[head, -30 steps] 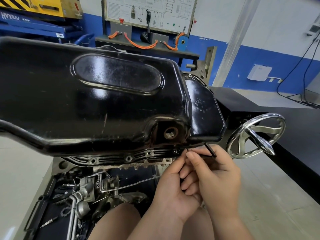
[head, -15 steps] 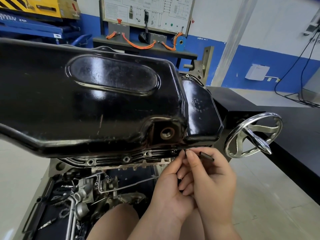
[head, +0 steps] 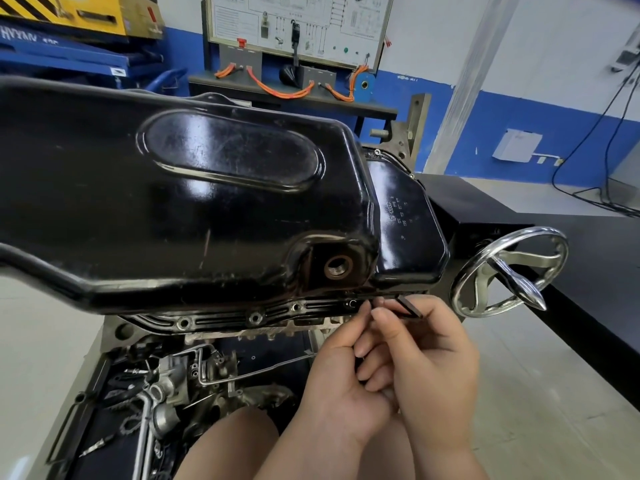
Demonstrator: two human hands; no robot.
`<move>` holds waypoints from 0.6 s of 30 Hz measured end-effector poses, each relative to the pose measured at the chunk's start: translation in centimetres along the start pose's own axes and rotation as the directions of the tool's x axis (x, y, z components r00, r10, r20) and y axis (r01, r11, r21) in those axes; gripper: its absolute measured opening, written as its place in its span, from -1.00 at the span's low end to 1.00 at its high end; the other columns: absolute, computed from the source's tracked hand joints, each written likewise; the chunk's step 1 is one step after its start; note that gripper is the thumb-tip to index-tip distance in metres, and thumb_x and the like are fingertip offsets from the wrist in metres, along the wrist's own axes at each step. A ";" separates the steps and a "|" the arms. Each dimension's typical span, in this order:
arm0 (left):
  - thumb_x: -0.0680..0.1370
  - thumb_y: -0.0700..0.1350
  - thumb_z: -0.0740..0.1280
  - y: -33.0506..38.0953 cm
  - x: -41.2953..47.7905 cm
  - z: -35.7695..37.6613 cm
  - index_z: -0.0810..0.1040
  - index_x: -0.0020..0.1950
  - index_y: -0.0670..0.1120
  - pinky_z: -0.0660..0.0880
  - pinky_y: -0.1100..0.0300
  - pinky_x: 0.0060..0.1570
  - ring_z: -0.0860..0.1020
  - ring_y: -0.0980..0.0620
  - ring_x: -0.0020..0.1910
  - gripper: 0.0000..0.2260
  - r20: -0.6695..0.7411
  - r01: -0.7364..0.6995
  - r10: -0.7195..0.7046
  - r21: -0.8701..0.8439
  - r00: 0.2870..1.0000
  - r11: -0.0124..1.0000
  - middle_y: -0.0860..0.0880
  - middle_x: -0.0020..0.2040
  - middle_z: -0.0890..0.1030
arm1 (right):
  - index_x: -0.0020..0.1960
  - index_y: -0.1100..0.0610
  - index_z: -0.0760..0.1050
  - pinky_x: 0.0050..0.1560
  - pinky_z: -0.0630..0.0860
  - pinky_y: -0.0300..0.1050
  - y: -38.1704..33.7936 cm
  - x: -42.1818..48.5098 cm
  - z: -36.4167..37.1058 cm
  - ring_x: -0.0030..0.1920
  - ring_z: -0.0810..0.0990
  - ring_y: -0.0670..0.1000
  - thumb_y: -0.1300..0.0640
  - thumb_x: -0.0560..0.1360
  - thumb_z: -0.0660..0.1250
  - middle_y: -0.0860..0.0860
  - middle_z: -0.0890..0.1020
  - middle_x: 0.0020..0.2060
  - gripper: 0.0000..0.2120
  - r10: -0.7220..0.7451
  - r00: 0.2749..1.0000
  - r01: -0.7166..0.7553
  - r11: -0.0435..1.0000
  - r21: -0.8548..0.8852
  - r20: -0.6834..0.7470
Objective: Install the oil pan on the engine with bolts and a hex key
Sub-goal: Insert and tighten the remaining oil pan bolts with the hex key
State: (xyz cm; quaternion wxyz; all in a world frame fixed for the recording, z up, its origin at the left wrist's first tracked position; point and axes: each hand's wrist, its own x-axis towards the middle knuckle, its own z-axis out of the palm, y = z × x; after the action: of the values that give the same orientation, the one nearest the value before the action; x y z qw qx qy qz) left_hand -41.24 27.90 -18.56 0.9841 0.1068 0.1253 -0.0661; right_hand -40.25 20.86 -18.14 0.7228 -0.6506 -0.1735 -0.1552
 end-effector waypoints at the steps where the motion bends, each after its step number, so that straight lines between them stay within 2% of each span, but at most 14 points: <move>1: 0.37 -0.09 0.35 0.0 0.0 0.0 0.39 -0.57 -0.10 0.03 0.38 -0.75 0.14 0.17 -0.75 -0.68 -0.006 0.002 -0.002 -0.008 1.000 1.000 0.07 -0.66 0.22 | -0.13 0.05 0.59 -0.50 0.46 -0.07 0.0 0.0 0.0 -0.55 0.52 0.16 0.13 0.38 0.47 0.24 0.59 -0.36 -0.91 -0.008 0.999 0.008 1.000 -0.021 0.032; 3: 0.36 -0.06 0.37 0.0 0.2 0.0 0.36 -0.57 -0.09 0.02 0.38 -0.74 0.15 0.17 -0.74 -0.66 -0.006 0.011 -0.012 -0.020 1.000 1.000 0.07 -0.66 0.22 | -0.03 0.00 0.62 -0.51 0.46 -0.12 -0.1 -0.2 -0.1 -0.53 0.52 0.14 0.16 0.44 0.41 0.22 0.59 -0.33 -0.87 -0.016 0.996 0.018 1.000 -0.020 0.083; 6: 0.34 -0.04 0.39 -0.1 0.2 0.0 0.39 -0.56 -0.09 0.01 0.39 -0.70 0.15 0.16 -0.73 -0.68 0.013 0.016 -0.016 -0.006 1.000 1.000 0.07 -0.64 0.24 | -0.08 -0.03 0.66 -0.59 0.43 -0.22 -0.2 -0.3 -0.2 -0.59 0.49 0.08 0.28 0.48 0.35 0.17 0.59 -0.40 -0.77 -0.017 0.997 0.019 1.000 -0.022 0.081; 11: 0.35 -0.11 0.38 -0.2 0.0 -0.2 0.48 -0.45 -0.13 0.04 0.39 -0.74 0.19 0.18 -0.73 -0.80 0.062 0.030 -0.029 -0.009 0.998 1.000 0.06 -0.62 0.27 | -0.24 0.04 0.62 -0.66 0.40 -0.23 -0.9 0.3 0.0 -0.66 0.47 0.08 0.15 0.36 0.42 0.15 0.57 -0.52 -0.97 0.019 1.000 -0.018 1.000 -0.022 0.021; 13: 0.37 -0.13 0.35 -0.2 0.1 -0.1 0.49 -0.39 -0.14 0.06 0.39 -0.77 0.18 0.18 -0.74 -0.84 0.052 0.022 -0.021 -0.024 0.998 0.999 0.07 -0.62 0.26 | -0.26 0.08 0.57 -0.68 0.39 -0.21 -1.0 0.4 -0.1 -0.69 0.45 0.11 0.10 0.32 0.42 0.18 0.55 -0.55 -0.94 0.058 0.997 -0.059 0.998 0.018 0.051; 15: 0.38 -0.12 0.36 -0.2 0.2 0.0 0.46 -0.42 -0.13 0.06 0.38 -0.77 0.17 0.18 -0.74 -0.80 0.049 0.026 -0.024 -0.048 0.999 0.999 0.07 -0.63 0.25 | -0.20 0.06 0.58 -0.66 0.41 -0.18 -1.0 0.4 -0.2 -0.66 0.46 0.13 0.12 0.33 0.39 0.20 0.56 -0.52 -0.94 0.047 0.993 -0.051 0.998 0.033 0.104; 18: 0.37 -0.06 0.39 -0.1 0.2 0.0 0.44 -0.51 -0.11 0.05 0.38 -0.75 0.17 0.17 -0.74 -0.71 0.053 0.030 -0.027 -0.042 0.998 0.999 0.08 -0.64 0.25 | -0.06 0.04 0.63 -0.61 0.46 -0.20 -0.9 0.3 -0.5 -0.59 0.51 0.08 0.18 0.38 0.34 0.16 0.61 -0.44 -0.82 0.002 0.990 -0.010 0.998 0.057 0.143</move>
State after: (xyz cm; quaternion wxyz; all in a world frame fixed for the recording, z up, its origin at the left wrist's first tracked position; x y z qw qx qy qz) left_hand -41.03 27.74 -18.61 0.9881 0.0824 0.1025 -0.0802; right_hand -40.37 20.22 -17.31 0.7276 -0.6394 -0.2271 -0.1009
